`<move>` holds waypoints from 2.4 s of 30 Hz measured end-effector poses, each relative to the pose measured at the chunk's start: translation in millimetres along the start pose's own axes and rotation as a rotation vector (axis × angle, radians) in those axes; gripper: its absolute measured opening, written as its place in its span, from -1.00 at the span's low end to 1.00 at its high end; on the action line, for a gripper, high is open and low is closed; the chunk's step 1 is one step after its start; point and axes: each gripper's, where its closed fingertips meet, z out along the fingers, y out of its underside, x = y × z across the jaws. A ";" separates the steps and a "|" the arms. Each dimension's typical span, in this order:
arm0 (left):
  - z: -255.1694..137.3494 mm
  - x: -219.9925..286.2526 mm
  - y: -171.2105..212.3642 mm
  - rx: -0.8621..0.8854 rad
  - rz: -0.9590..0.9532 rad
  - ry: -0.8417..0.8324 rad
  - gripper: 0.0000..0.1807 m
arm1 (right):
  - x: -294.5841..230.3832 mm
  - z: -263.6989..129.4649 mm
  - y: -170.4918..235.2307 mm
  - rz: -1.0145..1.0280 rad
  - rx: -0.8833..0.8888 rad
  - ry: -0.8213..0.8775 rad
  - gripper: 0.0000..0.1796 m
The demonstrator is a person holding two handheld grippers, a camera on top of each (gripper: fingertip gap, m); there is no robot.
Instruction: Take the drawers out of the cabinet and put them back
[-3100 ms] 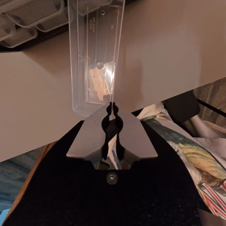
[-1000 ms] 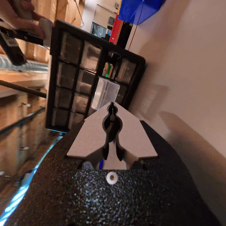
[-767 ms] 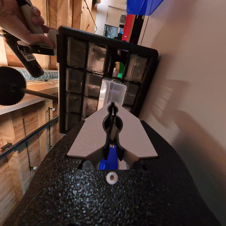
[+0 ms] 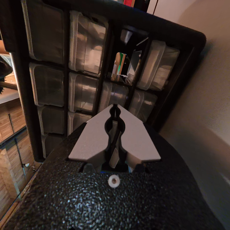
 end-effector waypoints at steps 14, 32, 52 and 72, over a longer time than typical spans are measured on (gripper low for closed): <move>-30.2 -13.0 -8.3 0.125 -0.132 -0.012 -1.00 | -0.2 0.0 -0.2 -0.002 0.019 -0.007 -1.00; 32.9 -147.8 287.3 -0.168 -0.576 0.600 -0.62 | -0.3 -0.1 0.1 -0.001 0.014 -0.010 -1.00; 135.6 -64.5 459.0 -0.625 0.004 1.107 -0.56 | -0.3 0.1 -0.4 -0.021 0.048 -0.051 -1.00; 73.3 -58.7 429.7 -0.883 -0.248 1.291 -1.00 | -0.4 0.1 -0.3 -0.003 0.067 -0.055 -1.00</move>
